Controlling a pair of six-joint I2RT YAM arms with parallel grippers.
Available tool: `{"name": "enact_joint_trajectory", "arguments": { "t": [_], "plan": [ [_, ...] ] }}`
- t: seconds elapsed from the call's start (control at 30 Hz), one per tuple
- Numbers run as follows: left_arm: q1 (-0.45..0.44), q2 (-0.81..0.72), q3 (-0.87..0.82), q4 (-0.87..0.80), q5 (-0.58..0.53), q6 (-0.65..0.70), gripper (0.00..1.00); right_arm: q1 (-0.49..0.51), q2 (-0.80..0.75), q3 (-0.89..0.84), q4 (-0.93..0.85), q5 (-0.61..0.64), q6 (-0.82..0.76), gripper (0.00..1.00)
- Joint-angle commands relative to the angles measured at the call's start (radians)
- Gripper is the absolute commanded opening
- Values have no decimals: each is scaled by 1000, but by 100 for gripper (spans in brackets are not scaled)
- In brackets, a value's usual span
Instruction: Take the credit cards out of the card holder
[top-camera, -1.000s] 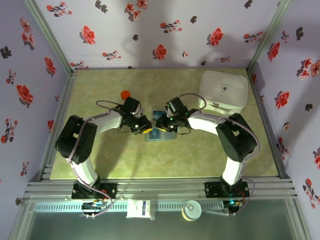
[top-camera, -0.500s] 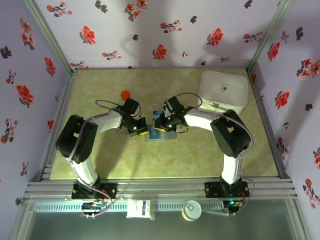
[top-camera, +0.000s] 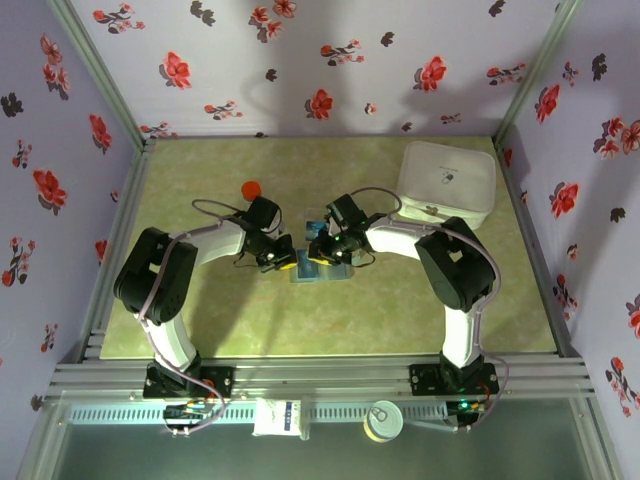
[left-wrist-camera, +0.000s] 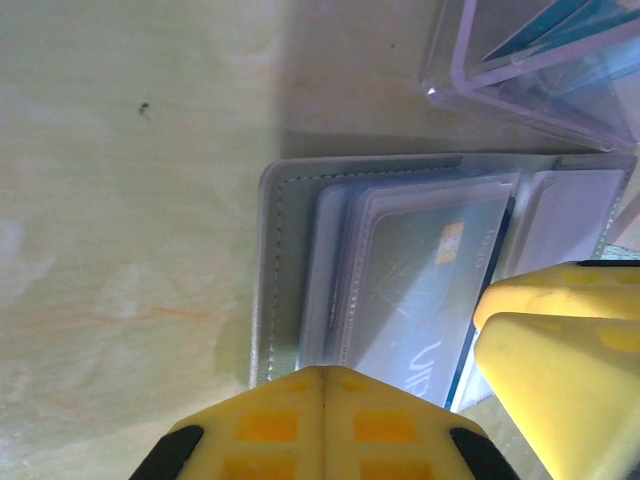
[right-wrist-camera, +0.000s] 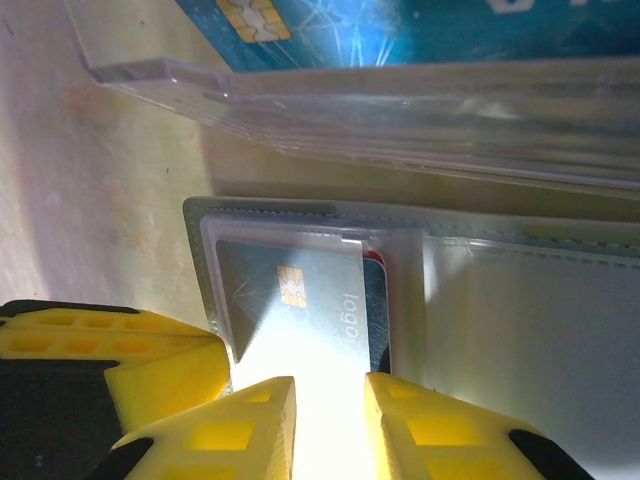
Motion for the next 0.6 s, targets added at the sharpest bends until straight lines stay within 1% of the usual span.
{"name": "enact_joint_trajectory", "arguments": {
  "t": [0.0, 0.27, 0.57],
  "plan": [
    [4, -5, 20, 8, 33, -6, 5, 4, 19, 17, -8, -12, -25, 25],
    [4, 26, 4, 40, 45, -10, 4, 4, 21, 8, -8, -10, -24, 25],
    [4, 48, -1, -11, -5, 24, 2, 4, 25, 6, -25, 8, -39, 24]
  ]
}}
